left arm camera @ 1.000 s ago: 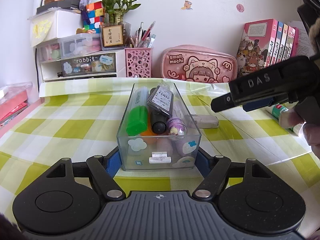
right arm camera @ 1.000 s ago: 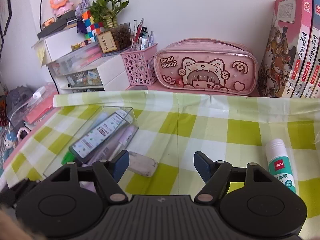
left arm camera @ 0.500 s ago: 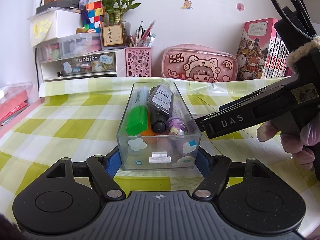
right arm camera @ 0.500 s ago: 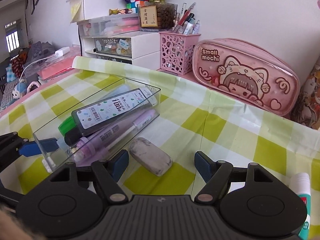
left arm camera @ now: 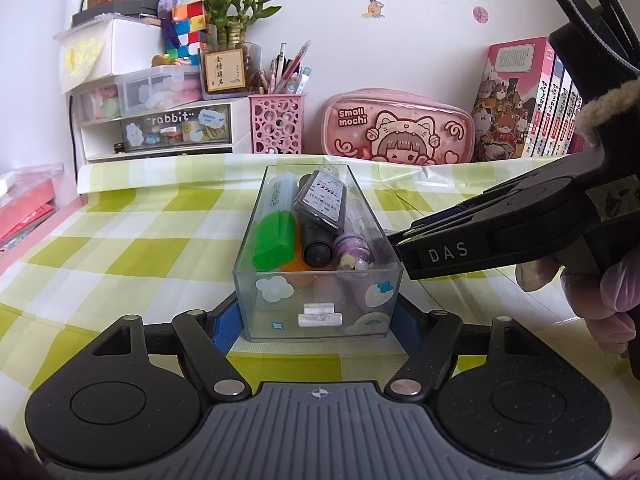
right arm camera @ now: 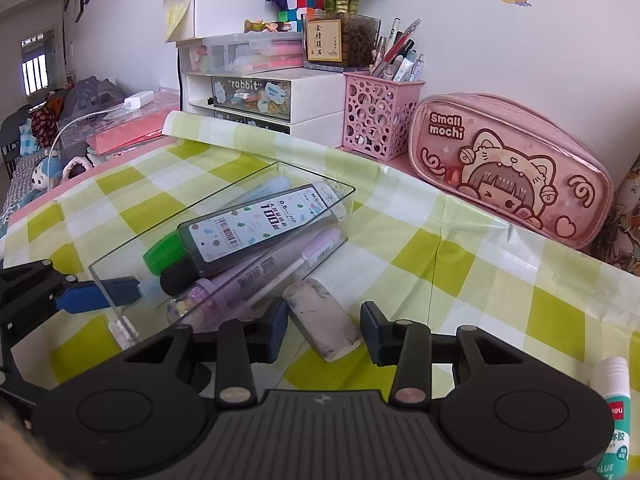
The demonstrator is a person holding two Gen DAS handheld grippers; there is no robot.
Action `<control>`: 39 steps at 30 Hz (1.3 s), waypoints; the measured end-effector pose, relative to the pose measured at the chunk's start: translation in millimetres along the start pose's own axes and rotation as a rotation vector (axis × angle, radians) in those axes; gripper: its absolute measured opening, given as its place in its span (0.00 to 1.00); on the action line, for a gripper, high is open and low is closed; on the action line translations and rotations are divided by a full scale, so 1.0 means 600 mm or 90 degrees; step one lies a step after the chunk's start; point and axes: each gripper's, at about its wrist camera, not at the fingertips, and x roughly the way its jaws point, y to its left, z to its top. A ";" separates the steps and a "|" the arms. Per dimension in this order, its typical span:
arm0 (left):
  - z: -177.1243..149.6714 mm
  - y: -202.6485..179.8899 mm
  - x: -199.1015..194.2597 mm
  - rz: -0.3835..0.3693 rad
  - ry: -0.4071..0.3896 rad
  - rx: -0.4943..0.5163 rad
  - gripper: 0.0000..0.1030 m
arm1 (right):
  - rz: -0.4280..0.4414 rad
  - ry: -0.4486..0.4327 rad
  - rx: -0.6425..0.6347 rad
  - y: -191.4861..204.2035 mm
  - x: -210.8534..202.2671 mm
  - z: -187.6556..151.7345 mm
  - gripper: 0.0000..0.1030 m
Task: Organize stationery
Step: 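Move the right tool to the white eraser and close on it, then lift the white eraser with the right tool and lower it into the box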
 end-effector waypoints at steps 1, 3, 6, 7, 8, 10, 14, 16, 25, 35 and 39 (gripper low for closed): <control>0.000 0.000 0.000 -0.001 0.000 0.000 0.71 | -0.002 0.004 0.005 0.000 -0.003 -0.001 0.33; 0.001 0.000 -0.001 -0.003 0.000 -0.001 0.71 | -0.011 0.008 0.019 0.001 -0.008 -0.004 0.30; 0.002 0.001 0.000 -0.005 0.000 -0.001 0.71 | -0.029 0.005 0.042 0.003 -0.016 -0.012 0.29; 0.002 0.001 0.000 -0.004 0.000 -0.001 0.71 | -0.032 0.003 0.048 0.004 -0.019 -0.016 0.28; 0.001 0.002 0.000 -0.005 -0.001 -0.001 0.71 | -0.035 0.001 0.050 0.007 -0.024 -0.019 0.28; 0.002 0.002 0.000 -0.005 -0.001 -0.002 0.71 | -0.030 -0.001 0.047 0.009 -0.031 -0.024 0.28; 0.002 0.002 0.000 -0.005 -0.001 -0.002 0.71 | -0.001 -0.011 0.041 0.001 -0.036 -0.031 0.30; 0.002 0.002 0.000 -0.005 -0.001 -0.002 0.71 | 0.008 -0.015 0.050 -0.007 -0.035 -0.032 0.40; 0.003 0.002 0.000 -0.006 -0.002 -0.001 0.71 | 0.001 -0.010 0.026 -0.007 -0.020 -0.020 0.41; 0.003 0.003 0.000 -0.007 -0.002 -0.001 0.71 | -0.010 0.004 0.024 0.006 -0.021 -0.013 0.28; 0.003 0.003 0.000 -0.007 -0.002 -0.001 0.71 | -0.010 -0.006 0.041 0.005 -0.030 -0.005 0.28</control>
